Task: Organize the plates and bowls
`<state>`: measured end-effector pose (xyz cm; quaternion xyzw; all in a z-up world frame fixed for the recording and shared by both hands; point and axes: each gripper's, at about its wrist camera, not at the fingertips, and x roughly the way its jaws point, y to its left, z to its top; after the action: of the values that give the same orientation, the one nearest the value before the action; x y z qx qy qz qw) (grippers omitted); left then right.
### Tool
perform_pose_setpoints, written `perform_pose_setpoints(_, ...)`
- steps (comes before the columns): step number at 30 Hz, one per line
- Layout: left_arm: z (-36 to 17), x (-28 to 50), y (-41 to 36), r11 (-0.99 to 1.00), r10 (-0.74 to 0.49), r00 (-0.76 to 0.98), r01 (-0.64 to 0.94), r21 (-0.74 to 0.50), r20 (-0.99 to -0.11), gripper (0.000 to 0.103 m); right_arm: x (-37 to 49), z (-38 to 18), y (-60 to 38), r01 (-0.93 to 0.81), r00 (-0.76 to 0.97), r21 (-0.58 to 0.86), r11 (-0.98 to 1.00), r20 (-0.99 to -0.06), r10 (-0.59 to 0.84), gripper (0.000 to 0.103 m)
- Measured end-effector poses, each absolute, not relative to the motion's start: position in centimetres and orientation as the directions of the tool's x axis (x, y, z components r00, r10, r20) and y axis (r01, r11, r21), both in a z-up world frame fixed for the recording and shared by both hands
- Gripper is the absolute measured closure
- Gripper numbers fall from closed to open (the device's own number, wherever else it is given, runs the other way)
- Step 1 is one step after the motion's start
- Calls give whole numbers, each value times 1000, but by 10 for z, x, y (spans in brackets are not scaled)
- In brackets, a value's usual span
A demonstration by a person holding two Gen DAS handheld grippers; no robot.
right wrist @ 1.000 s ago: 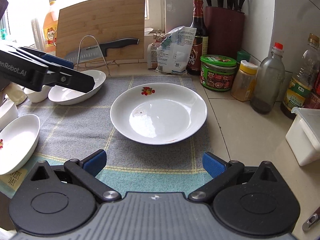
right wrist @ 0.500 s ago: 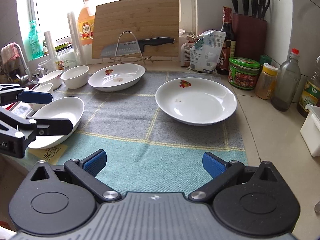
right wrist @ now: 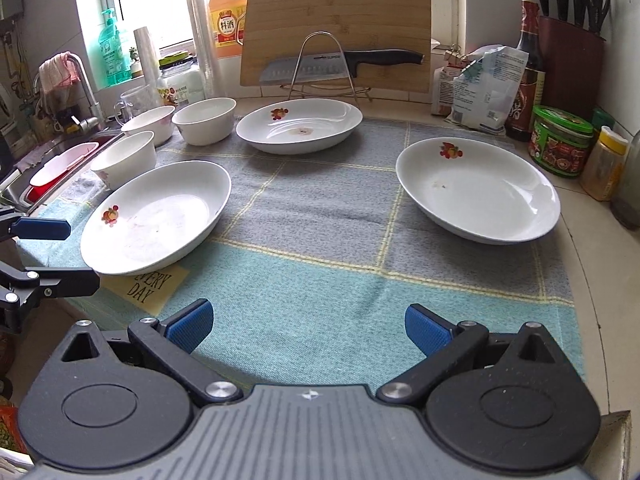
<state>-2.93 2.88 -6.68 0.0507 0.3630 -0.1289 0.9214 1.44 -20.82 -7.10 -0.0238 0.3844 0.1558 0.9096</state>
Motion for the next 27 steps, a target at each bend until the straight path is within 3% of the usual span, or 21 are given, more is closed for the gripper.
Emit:
perform_pose_setpoints(7,-88,-22,60,972,-156,685,234,12,-712,11,29,-68,-184,-328,643,73,942,-713,280,0)
perform_pose_setpoints(21,-108,13,77,939,-236,641,345,-1,-731,10,49,-68,-146,-345,617,48,938,-741,265,0)
perform_pose_setpoints(27,-112,27,78,918,-268,635,397,10,-725,1,63,-71,-135,-339,601,74,938,-750,276,0)
